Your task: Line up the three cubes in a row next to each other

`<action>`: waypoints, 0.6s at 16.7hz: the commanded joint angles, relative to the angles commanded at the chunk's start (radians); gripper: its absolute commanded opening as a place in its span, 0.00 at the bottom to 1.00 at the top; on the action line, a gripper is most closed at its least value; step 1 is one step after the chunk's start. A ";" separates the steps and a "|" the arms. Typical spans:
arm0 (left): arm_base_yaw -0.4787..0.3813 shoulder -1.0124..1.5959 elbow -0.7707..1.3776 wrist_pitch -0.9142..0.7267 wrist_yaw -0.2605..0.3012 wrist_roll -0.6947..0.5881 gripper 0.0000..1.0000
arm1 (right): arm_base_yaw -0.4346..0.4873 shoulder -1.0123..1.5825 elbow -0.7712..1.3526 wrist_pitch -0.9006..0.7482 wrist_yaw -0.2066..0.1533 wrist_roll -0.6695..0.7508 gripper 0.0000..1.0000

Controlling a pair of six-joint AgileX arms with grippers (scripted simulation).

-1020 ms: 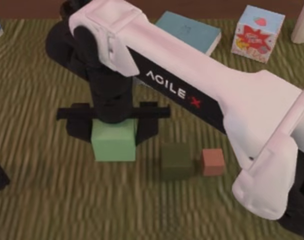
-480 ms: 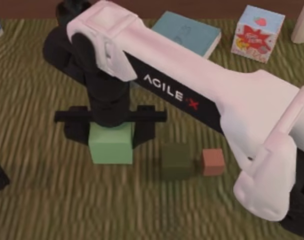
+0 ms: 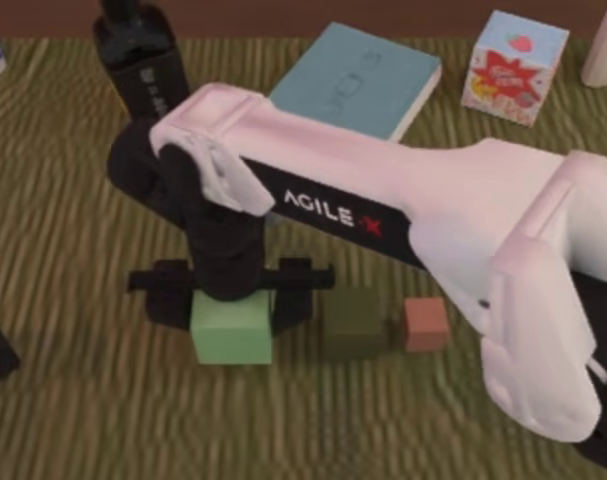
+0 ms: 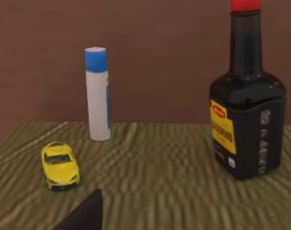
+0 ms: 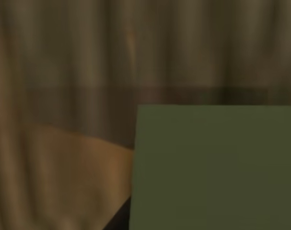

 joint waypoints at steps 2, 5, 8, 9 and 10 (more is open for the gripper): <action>0.000 0.000 0.000 0.000 0.000 0.000 1.00 | 0.001 -0.003 -0.020 0.020 0.000 0.001 0.00; 0.000 0.000 0.000 0.000 0.000 0.000 1.00 | 0.001 -0.003 -0.020 0.020 0.000 0.001 0.00; 0.000 0.000 0.000 0.000 0.000 0.000 1.00 | 0.001 -0.003 -0.020 0.020 0.000 0.001 0.23; 0.000 0.000 0.000 0.000 0.000 0.000 1.00 | 0.001 -0.003 -0.020 0.020 0.000 0.001 0.30; 0.000 0.000 0.000 0.000 0.000 0.000 1.00 | 0.001 -0.003 -0.020 0.020 0.000 0.001 0.38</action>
